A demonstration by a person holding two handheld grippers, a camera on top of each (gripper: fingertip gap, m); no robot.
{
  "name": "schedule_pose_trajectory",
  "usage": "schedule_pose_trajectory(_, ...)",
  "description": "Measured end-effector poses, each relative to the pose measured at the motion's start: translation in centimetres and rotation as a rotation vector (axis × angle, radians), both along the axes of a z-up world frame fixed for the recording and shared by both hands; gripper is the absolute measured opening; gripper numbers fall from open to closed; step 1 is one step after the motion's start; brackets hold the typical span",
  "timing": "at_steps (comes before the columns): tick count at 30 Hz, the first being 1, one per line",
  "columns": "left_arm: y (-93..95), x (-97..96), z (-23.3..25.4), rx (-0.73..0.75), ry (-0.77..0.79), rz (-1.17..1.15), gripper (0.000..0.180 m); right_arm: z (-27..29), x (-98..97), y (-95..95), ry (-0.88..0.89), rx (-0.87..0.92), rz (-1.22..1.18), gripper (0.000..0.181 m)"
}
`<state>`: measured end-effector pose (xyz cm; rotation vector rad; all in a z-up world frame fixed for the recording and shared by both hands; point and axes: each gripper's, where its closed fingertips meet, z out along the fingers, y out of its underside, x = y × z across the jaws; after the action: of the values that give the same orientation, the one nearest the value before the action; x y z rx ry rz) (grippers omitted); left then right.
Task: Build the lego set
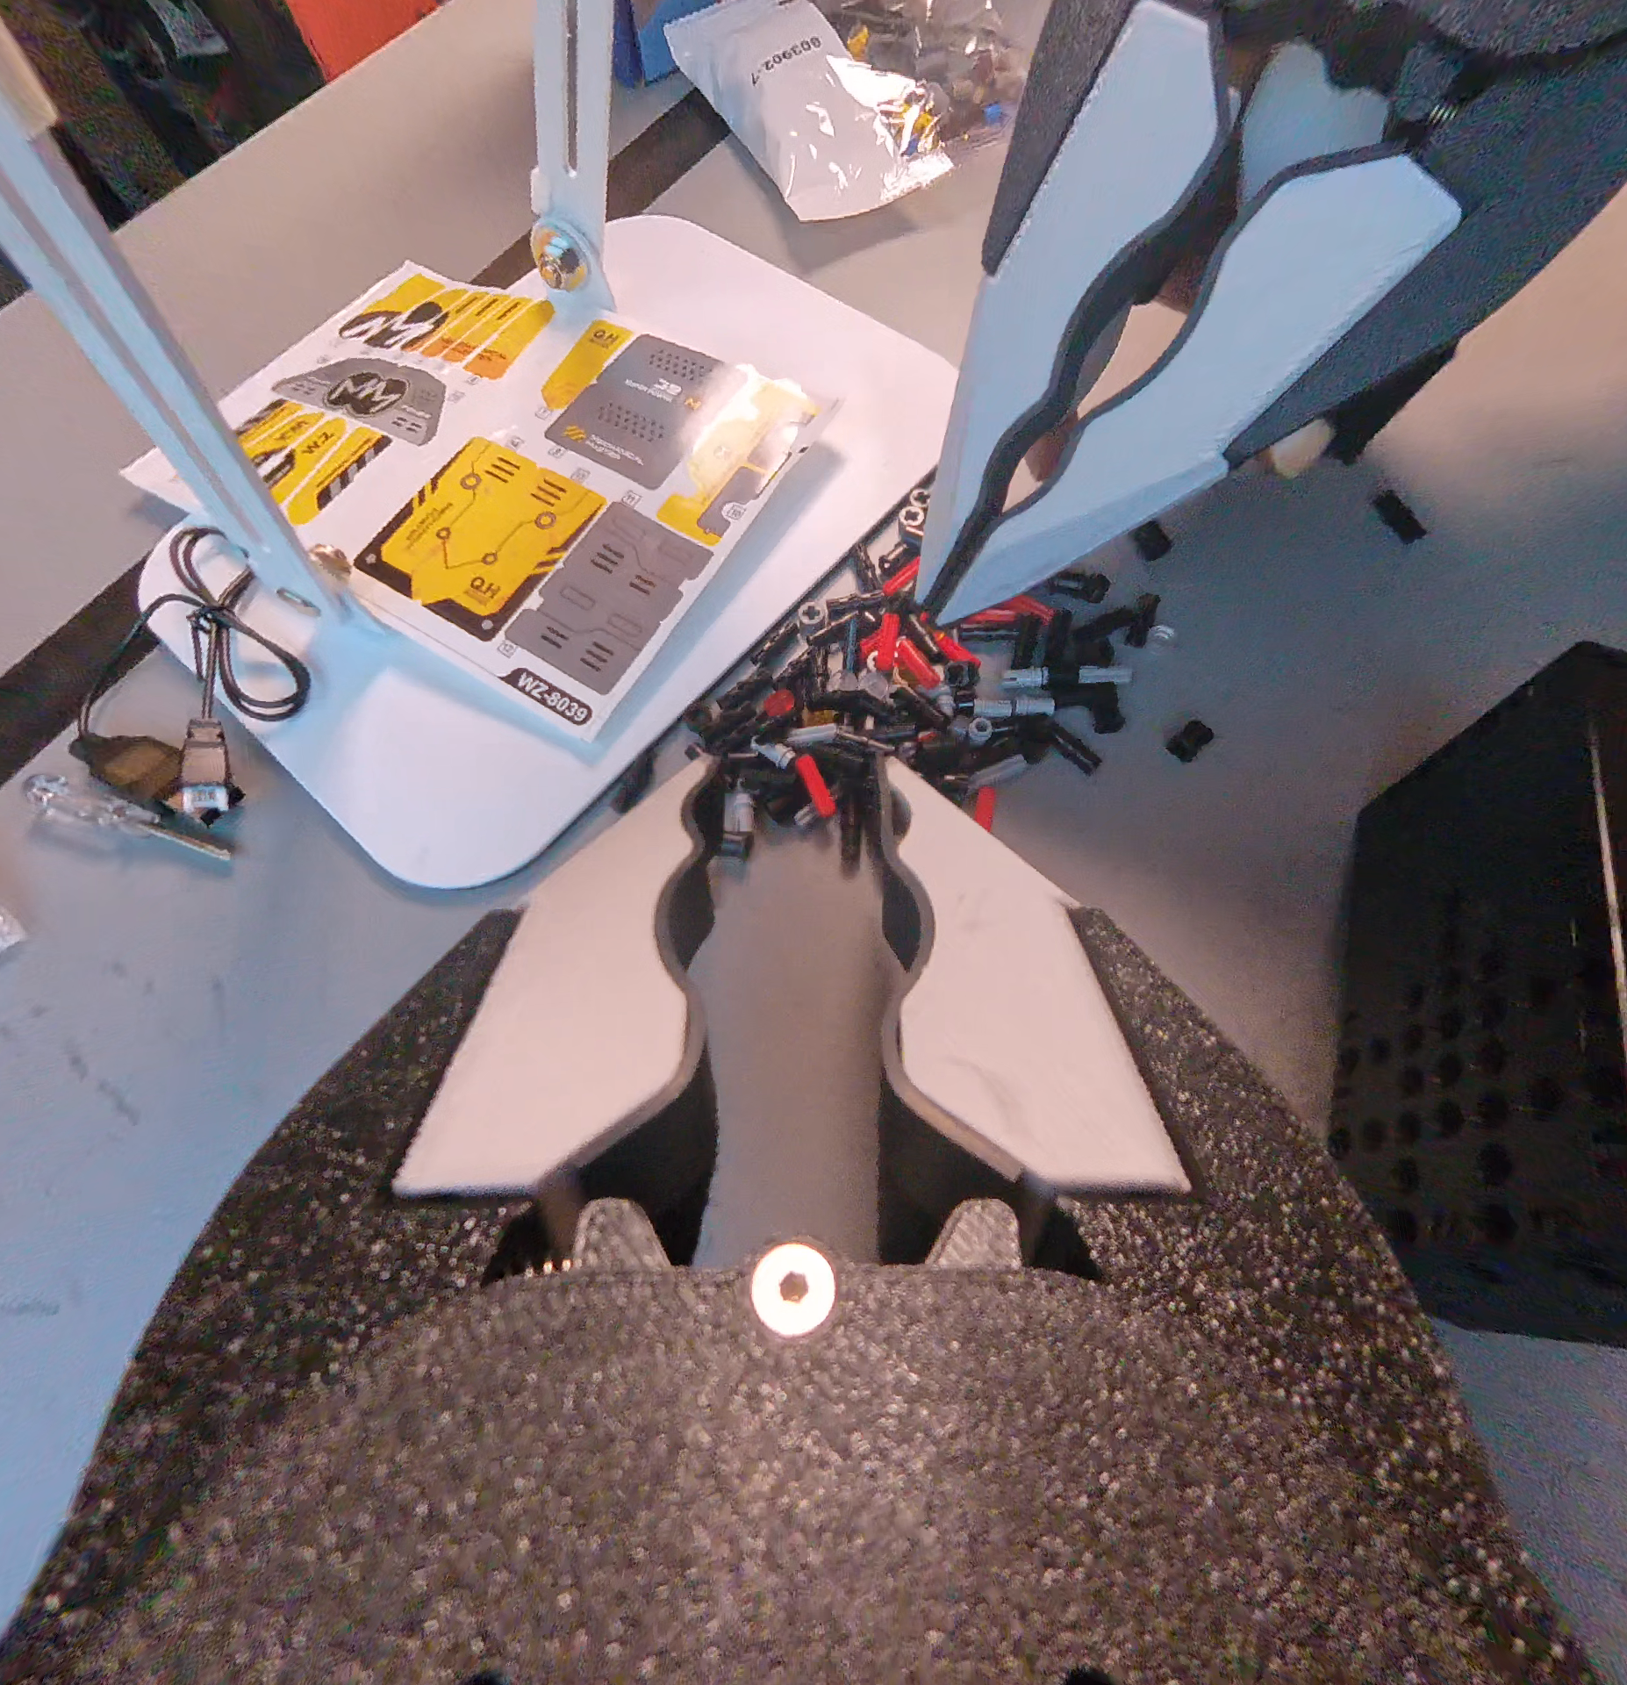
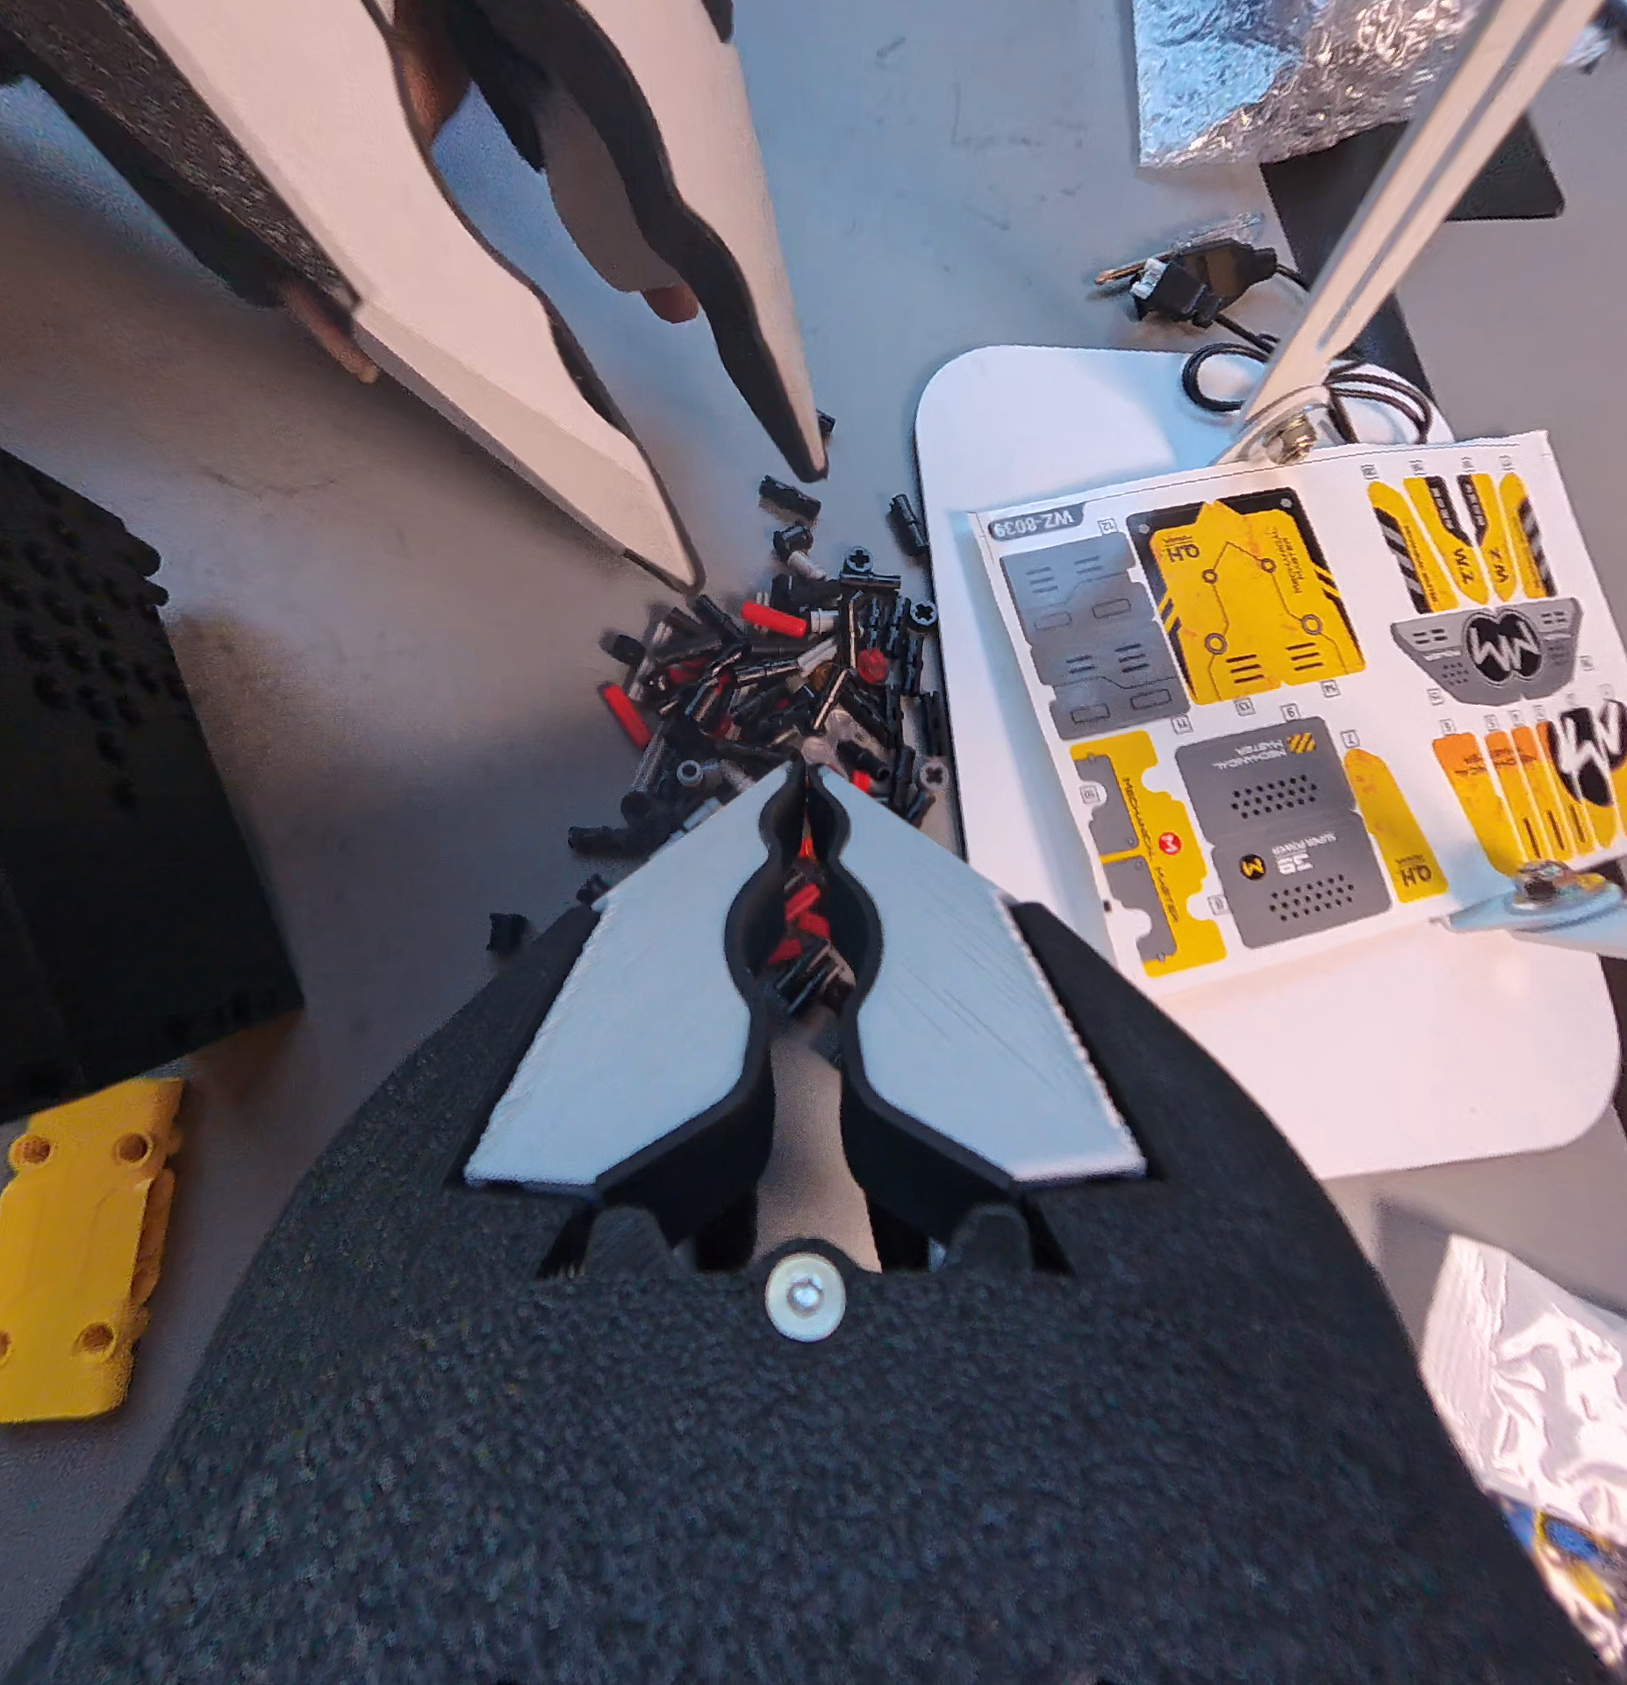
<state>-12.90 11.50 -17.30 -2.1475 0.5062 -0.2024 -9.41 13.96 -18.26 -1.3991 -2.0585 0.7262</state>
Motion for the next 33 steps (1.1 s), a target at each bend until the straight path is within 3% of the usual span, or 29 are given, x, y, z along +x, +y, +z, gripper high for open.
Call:
schedule_pose_trajectory(5, 1.7, 1.6, -1.6, -0.066, 0.078, -0.117, 0.030, 1.7, 4.0, 2.6, 0.004, 0.032, -0.091, 0.003)
schedule_pose_trajectory(11, 1.2, 2.1, -2.7, -0.117, 0.125, -0.184, 0.011, 0.5, 11.1, 4.0, -0.131, 0.052, -0.159, 0.016)
schedule_pose_trajectory(17, 0.3, 0.6, -0.3, -0.029, 0.086, -0.108, 0.021, -0.6, 15.9, 0.5, -0.201, -0.041, -0.071, 0.030)
schedule_pose_trajectory(22, -2.4, -1.1, 2.2, -0.006, 0.006, 0.011, 0.028, -1.5, 16.5, -1.4, -0.187, -0.047, -0.041, 0.020)
schedule_pose_trajectory(33, -16.0, 0.5, -1.4, -0.265, 0.019, 0.097, 0.033, -1.7, 13.2, -1.8, -0.138, -0.044, 0.020, 0.000)
